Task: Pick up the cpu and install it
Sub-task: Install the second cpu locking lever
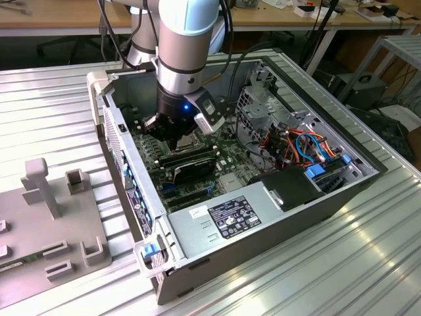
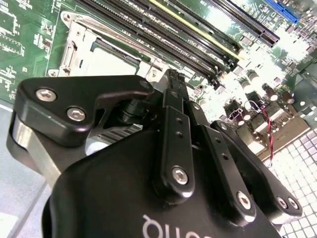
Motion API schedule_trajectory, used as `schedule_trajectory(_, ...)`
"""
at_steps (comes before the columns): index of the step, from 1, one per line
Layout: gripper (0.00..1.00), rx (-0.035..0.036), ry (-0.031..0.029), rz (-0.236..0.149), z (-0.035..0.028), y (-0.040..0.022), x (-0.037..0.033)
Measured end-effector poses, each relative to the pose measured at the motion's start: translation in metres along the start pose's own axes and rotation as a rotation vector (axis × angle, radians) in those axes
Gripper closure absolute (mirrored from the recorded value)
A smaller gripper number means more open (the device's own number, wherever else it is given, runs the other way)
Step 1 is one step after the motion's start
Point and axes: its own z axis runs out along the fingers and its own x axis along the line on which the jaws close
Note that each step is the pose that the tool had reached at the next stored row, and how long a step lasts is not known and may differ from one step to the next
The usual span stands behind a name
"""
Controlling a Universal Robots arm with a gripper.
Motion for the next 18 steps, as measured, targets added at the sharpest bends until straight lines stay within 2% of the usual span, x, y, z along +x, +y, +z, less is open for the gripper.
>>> schedule_trajectory(2,0.89,-0.0002,-0.0001,0.000,0.0002,0.0001,-0.0024)
schedule_trajectory(8,0.89,-0.0003,-0.0002,0.000,0.0008,0.0002,-0.0154)
schedule_trajectory(15,0.89,-0.0002,-0.0001,0.000,0.0016,0.0006,-0.0354)
schedule_trajectory(18,0.89,-0.0002,-0.0001,0.000,0.0009,0.0019,-0.0358)
